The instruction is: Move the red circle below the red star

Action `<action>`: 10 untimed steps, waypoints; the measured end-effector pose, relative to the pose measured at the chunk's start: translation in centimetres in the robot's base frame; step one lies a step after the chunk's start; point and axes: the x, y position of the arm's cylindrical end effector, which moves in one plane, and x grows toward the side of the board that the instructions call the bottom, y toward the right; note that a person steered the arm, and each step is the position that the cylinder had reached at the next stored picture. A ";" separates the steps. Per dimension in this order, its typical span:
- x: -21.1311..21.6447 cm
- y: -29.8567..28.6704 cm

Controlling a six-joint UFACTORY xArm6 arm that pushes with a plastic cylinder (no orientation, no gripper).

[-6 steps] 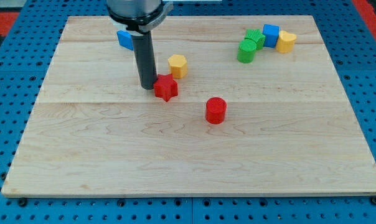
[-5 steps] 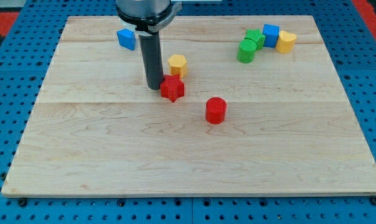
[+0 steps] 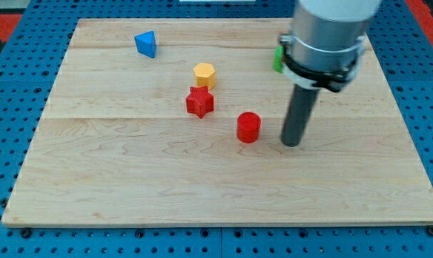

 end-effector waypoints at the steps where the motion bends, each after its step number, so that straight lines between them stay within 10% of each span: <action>1: -0.3 -5.4; 5: -4.3 -10.1; 8: 1.0 -7.2; 9: 4.4 -16.1; 10: -1.4 -20.8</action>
